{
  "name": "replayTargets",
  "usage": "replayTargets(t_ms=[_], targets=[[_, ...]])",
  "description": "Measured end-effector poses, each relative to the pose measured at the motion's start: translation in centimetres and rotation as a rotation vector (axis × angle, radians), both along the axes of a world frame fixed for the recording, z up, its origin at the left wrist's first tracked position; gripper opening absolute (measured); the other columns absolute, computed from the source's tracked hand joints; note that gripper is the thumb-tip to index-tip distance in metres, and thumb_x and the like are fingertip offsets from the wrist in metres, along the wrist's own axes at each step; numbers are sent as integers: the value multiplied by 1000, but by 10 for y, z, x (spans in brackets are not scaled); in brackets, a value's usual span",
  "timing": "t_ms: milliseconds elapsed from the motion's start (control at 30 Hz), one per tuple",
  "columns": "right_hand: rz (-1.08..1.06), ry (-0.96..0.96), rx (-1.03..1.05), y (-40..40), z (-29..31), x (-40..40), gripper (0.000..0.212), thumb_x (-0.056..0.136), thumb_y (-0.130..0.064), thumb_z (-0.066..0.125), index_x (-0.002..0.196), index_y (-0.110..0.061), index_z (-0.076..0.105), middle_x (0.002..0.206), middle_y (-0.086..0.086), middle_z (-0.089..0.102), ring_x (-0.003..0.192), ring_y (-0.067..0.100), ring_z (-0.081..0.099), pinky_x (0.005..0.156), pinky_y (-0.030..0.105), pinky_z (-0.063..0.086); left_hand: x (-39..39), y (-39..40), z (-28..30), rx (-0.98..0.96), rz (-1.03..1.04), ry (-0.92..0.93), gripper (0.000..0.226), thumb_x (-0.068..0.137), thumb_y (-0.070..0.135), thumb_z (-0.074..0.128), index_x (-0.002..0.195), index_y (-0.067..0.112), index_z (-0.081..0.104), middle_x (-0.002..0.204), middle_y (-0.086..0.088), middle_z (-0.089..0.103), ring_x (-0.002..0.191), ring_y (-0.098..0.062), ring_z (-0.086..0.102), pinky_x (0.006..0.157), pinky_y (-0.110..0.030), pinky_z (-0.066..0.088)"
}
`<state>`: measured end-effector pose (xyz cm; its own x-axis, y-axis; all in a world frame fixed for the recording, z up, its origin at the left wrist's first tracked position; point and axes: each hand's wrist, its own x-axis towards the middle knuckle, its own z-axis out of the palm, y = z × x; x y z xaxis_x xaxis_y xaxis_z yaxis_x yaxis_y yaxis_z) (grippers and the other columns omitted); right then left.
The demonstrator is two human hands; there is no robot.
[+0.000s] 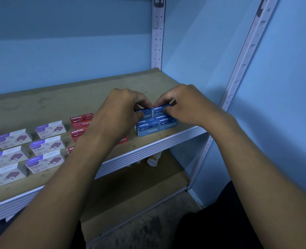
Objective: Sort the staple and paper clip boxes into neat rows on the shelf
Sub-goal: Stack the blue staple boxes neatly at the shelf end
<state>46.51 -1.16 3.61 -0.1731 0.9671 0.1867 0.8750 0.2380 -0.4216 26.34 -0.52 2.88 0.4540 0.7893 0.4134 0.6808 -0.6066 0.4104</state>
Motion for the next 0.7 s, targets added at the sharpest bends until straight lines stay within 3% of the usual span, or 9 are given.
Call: replayTargets(t_ms=[267, 433, 600, 700], targets=[[-2, 10, -18, -5, 2, -1, 34, 90, -7, 62, 104, -32, 81, 98, -14, 75, 78, -8, 60, 72, 9, 48, 2, -1, -1, -42, -21, 8, 33, 80, 3, 75, 104, 24, 77, 96, 8, 75, 83, -2, 66, 79, -17, 55], [6, 8, -60, -6, 4, -3, 35, 92, -9, 59, 105, -32, 81, 101, -14, 76, 85, -2, 64, 83, 18, 54, 1, 3, -4, -54, -7, 37, 30, 82, 4, 72, 104, 24, 77, 96, 8, 75, 80, 1, 63, 72, -3, 41], [2, -24, -98, -5, 2, -3, 34, 93, -11, 57, 104, -34, 80, 103, -11, 76, 92, 6, 64, 86, 22, 51, 1, 3, -4, -65, -18, 56, 27, 85, 6, 70, 103, 23, 78, 96, 7, 76, 81, 0, 63, 71, -1, 39], [12, -20, -120, -7, 4, 0, 28, 97, -21, 56, 110, -35, 77, 109, -12, 72, 98, 6, 63, 86, 22, 49, 1, 2, -4, -61, -10, 28, 19, 89, 16, 68, 102, 27, 78, 95, 9, 75, 80, 1, 62, 71, -7, 42]])
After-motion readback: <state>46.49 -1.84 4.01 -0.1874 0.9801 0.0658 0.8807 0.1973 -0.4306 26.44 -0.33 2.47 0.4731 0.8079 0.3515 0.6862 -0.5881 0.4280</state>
